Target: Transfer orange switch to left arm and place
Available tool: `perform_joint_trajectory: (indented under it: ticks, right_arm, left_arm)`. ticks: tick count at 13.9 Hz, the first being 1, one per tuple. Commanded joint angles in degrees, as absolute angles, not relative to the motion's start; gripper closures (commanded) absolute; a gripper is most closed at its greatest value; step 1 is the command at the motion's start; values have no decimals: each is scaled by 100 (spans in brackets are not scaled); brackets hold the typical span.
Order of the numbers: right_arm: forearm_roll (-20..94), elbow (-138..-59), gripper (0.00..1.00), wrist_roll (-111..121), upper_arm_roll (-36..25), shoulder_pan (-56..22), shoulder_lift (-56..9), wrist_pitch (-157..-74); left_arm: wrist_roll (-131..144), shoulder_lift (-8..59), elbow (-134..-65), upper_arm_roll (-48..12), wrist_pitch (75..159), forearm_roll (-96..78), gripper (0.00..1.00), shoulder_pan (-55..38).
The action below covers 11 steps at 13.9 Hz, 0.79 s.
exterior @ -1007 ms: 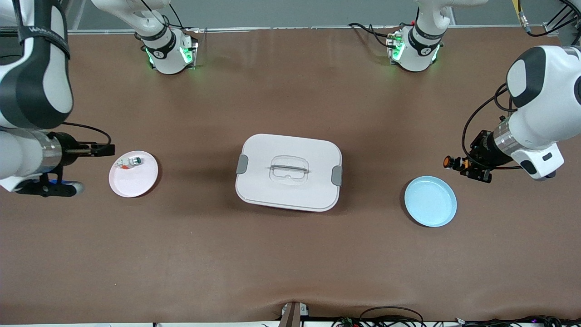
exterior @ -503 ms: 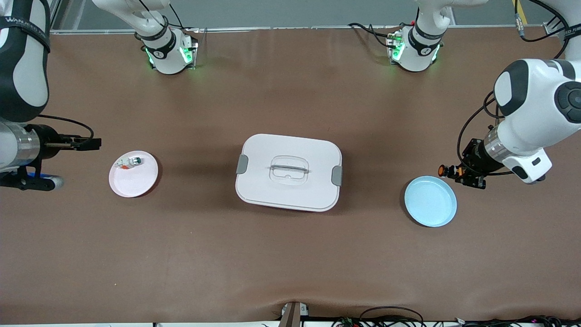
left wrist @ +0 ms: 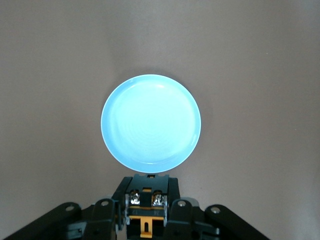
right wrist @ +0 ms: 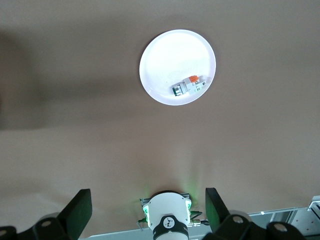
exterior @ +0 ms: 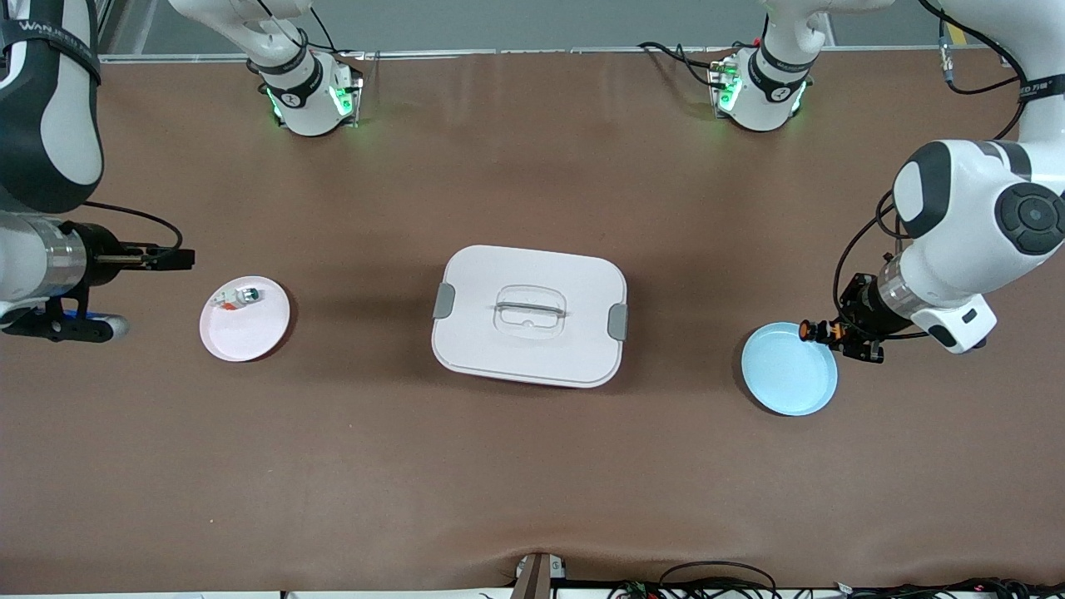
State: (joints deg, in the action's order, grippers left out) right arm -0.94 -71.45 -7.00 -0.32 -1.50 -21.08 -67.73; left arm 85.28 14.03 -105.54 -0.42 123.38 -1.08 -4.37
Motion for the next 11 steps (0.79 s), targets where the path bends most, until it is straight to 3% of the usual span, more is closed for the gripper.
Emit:
perform_joint_trajectory:
  ticks: [1, 11]
  right_arm:
    - [-9, -7524, 0, -747, 0, -132, -1776, -6943]
    - [53, -7515, 0, -721, -26, -202, -1556, -7199]
  left_arm:
    - [8648, 1520, -10547, -53, 12541, 44, 100, -378]
    - [8657, 2188, -10503, -44, 13095, 44, 100, -211]
